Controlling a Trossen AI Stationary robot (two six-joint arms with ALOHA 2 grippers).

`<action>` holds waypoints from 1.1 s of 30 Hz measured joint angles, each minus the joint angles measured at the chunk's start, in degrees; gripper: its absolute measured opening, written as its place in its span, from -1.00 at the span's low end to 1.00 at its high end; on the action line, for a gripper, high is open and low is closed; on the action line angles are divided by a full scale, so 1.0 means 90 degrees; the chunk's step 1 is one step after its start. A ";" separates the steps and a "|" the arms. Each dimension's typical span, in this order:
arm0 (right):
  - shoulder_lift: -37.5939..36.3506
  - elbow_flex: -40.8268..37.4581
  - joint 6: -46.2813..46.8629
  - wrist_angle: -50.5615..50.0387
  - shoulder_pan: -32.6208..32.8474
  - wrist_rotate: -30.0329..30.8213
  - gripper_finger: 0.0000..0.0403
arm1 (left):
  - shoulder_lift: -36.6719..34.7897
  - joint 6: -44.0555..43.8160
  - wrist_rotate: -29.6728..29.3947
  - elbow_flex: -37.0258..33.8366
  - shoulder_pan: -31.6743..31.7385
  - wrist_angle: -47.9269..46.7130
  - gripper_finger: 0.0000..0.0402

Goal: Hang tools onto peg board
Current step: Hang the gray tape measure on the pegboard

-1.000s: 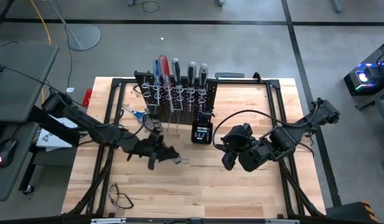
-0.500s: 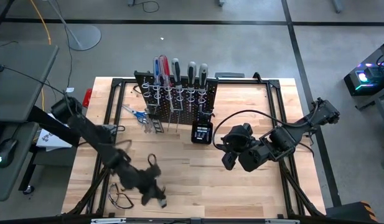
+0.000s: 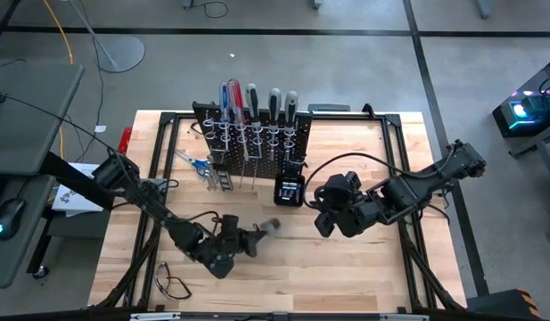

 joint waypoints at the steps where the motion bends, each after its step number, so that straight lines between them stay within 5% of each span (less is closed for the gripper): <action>1: 0.0002 0.0000 -0.0004 -0.0031 0.0000 0.0011 -0.34 | -0.0041 0.0141 -0.0211 0.0000 -0.0004 0.0041 -1.00; 5: 0.0000 0.0000 0.0000 -0.0091 -0.0047 0.0025 -0.34 | -0.0140 0.1883 -0.0123 0.0000 0.0135 0.0884 -1.00; 9: 0.0001 0.0000 -0.0006 -0.0091 -0.0146 0.0051 -0.34 | -0.0254 0.4113 0.0865 0.0002 0.0322 0.2081 -1.00; 12: 0.0002 0.0000 0.0000 -0.0090 -0.0200 0.0039 -0.34 | -0.0353 0.4902 0.1285 0.0005 0.0538 0.2281 -1.00; 22: 0.0002 0.0000 0.0027 -0.0074 -0.0202 0.0013 -0.34 | -0.1149 0.5227 0.0742 -0.0002 0.0767 0.0806 -1.00; 33: 0.0005 0.0000 -0.0002 -0.0069 -0.0204 0.0062 -0.34 | -0.2149 0.5016 0.2076 -0.0549 0.1228 -0.0408 -1.00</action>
